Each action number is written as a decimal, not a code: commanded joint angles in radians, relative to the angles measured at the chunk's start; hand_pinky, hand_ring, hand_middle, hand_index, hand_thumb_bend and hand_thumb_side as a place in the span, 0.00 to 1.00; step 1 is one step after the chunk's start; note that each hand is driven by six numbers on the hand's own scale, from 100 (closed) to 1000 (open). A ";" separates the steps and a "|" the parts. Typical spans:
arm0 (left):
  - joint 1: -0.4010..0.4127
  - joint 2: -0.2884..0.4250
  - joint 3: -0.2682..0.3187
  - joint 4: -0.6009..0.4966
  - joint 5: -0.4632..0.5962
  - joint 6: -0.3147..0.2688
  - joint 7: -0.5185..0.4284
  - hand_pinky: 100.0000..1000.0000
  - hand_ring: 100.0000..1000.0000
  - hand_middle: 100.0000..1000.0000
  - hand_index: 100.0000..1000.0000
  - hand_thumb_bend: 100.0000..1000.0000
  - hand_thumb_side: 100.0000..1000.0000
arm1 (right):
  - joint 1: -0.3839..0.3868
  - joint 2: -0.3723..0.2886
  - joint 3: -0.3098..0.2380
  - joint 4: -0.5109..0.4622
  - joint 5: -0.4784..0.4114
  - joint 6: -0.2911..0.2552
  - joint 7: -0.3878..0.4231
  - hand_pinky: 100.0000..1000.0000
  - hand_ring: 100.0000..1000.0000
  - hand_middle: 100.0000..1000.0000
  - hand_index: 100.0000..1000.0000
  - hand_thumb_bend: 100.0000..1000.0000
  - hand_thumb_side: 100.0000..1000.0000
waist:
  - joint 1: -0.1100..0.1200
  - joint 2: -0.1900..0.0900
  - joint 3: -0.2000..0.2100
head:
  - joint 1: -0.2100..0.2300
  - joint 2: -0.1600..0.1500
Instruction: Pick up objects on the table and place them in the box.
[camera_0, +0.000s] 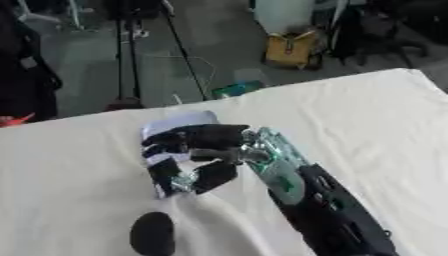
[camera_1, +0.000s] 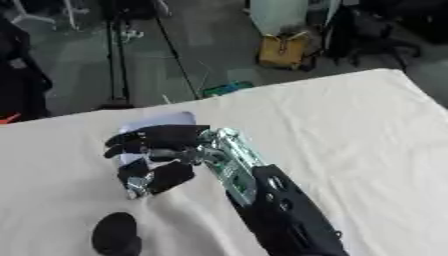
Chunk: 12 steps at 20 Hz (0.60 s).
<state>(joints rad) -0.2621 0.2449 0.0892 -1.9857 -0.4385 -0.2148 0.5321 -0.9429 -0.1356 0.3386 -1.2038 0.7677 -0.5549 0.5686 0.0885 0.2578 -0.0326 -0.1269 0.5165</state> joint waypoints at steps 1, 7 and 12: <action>-0.010 0.015 -0.002 -0.014 0.005 0.000 -0.006 0.98 1.00 1.00 0.89 0.00 0.99 | -0.042 -0.029 0.020 0.023 -0.017 -0.352 0.338 1.00 1.00 1.00 1.00 0.00 0.98 | 0.000 -0.014 0.006 | -0.001 -0.012; -0.010 0.014 -0.004 -0.014 0.007 0.000 -0.011 0.98 1.00 1.00 0.89 0.00 0.99 | -0.087 -0.061 0.072 0.046 -0.046 -0.352 0.338 1.00 1.00 1.00 1.00 0.00 0.99 | 0.002 -0.011 0.012 | -0.002 -0.025; -0.011 0.011 -0.006 -0.014 0.009 0.000 -0.013 0.98 1.00 1.00 0.90 0.00 0.99 | -0.117 -0.086 0.103 0.043 -0.066 -0.352 0.338 1.00 1.00 1.00 1.00 0.00 1.00 | 0.004 -0.006 0.017 | -0.004 -0.038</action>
<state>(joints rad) -0.2626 0.2443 0.0834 -1.9857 -0.4339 -0.2144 0.5229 -1.0336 -0.2039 0.4386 -1.1502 0.7127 -0.5598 0.5637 0.0926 0.2665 -0.0184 -0.1276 0.4903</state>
